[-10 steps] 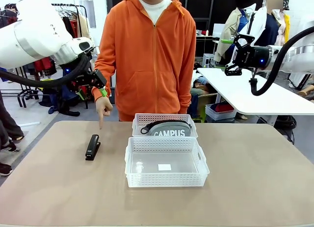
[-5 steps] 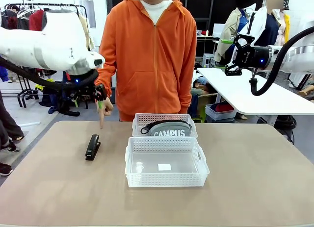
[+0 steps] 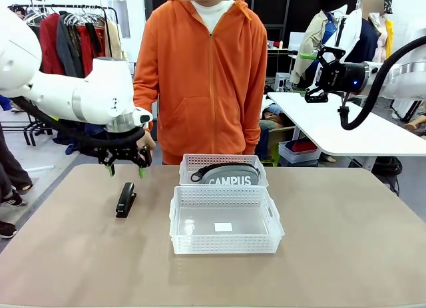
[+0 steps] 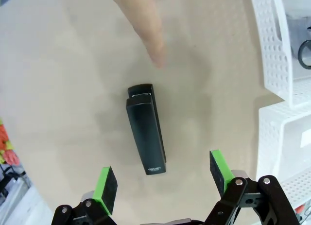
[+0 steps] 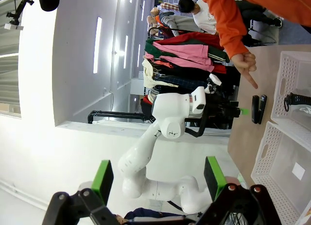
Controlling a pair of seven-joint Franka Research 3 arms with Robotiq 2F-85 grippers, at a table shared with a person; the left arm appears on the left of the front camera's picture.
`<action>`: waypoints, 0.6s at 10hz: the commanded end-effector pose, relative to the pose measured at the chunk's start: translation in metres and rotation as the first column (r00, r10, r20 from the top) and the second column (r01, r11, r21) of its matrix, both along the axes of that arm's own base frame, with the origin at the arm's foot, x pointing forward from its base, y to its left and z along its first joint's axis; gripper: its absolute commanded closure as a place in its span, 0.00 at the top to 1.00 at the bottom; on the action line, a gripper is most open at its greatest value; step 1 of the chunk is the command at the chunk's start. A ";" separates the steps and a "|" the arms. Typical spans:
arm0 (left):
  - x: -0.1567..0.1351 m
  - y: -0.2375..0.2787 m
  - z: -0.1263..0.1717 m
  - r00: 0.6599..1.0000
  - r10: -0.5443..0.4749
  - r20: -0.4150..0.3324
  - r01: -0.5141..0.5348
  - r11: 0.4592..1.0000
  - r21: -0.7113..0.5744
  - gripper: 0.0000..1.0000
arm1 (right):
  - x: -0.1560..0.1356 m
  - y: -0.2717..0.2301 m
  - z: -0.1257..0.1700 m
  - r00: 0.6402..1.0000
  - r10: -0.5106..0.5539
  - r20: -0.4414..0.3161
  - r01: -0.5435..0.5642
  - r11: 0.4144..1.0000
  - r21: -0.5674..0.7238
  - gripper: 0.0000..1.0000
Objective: Distribute items into two baskets.
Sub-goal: Pick up the Stapler that the person points to.
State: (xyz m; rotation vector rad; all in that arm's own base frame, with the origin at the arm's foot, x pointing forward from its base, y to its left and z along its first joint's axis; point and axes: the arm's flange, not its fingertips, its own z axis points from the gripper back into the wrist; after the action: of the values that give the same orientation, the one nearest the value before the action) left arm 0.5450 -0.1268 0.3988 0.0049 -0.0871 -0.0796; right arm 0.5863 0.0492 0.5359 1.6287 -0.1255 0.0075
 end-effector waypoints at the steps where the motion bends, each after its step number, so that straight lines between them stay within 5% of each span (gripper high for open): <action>1: -0.001 0.002 -0.005 0.998 0.051 -0.029 -0.052 0.998 -0.044 1.00 | -0.001 -0.001 0.002 1.000 -0.010 -0.008 0.010 1.000 0.010 1.00; 6: -0.007 0.008 -0.050 0.993 0.101 -0.061 -0.100 0.995 0.020 1.00 | -0.001 -0.001 0.002 1.000 -0.010 -0.008 0.010 1.000 0.010 1.00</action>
State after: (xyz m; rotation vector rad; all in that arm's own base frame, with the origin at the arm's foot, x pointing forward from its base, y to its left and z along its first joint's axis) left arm 0.5368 -0.1188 0.3553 -0.0030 -0.0042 -0.0090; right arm 0.5863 0.0492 0.5359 1.6287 -0.1255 0.0074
